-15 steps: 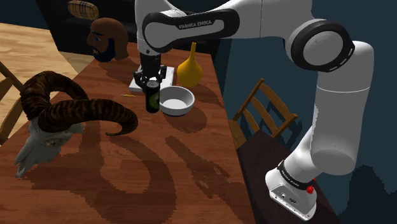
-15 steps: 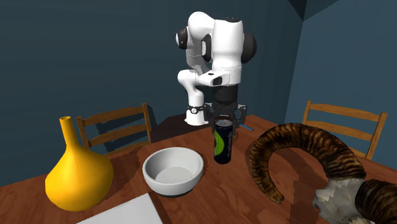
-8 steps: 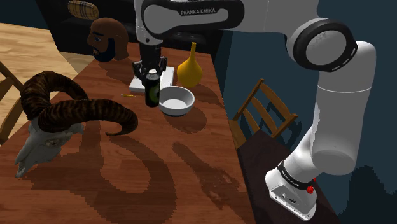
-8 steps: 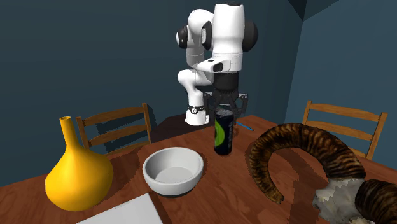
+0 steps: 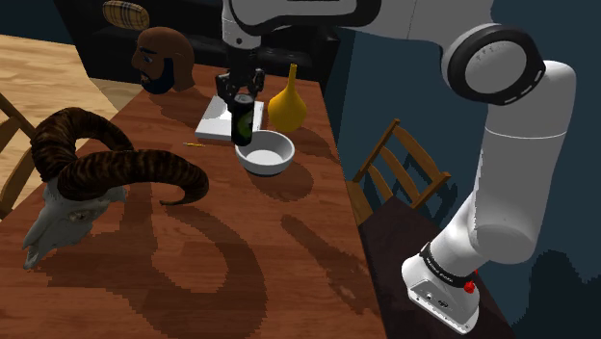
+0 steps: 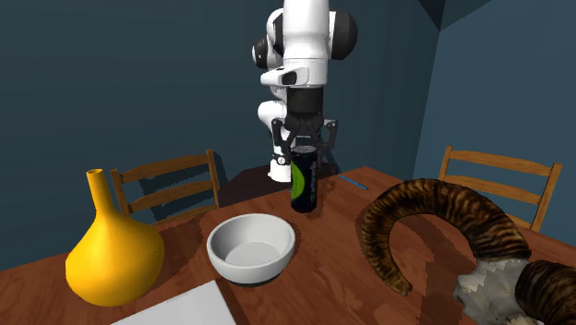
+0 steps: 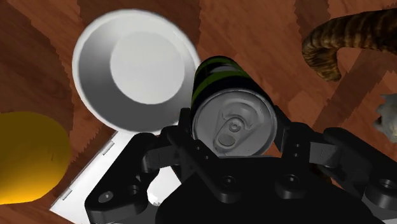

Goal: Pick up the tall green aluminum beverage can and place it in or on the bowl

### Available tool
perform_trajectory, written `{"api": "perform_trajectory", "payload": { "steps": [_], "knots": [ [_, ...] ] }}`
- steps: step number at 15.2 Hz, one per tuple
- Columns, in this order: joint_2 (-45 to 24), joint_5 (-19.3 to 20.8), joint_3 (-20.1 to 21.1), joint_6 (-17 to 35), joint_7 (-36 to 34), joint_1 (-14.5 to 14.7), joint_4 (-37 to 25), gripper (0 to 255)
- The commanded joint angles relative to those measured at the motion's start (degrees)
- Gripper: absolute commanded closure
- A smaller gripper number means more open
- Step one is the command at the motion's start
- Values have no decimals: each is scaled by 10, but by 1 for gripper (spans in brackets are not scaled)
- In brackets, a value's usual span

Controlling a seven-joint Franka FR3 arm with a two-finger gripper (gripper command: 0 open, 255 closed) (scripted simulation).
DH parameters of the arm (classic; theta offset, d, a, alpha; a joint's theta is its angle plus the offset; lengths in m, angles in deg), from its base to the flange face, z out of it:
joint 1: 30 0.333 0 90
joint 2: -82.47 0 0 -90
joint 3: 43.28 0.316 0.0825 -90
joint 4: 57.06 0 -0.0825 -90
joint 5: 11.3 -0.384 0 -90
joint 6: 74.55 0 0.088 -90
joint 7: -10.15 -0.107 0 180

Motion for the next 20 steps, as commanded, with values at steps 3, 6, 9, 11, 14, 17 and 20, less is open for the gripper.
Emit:
{"api": "perform_trajectory", "payload": {
  "steps": [3,6,9,11,14,17,20],
  "knots": [
    [6,-7,-12,-11,47,-34,-6,255],
    [4,-10,-21,-28,82,-58,-25,255],
    [-4,-13,-31,-48,117,-81,-55,255],
    [-2,-13,-31,-31,117,-82,-36,255],
    [0,-13,-31,-7,116,-84,-9,255],
    [1,-13,-32,17,116,-85,15,255],
    [0,-13,-32,39,116,-86,37,255]
  ]
}}
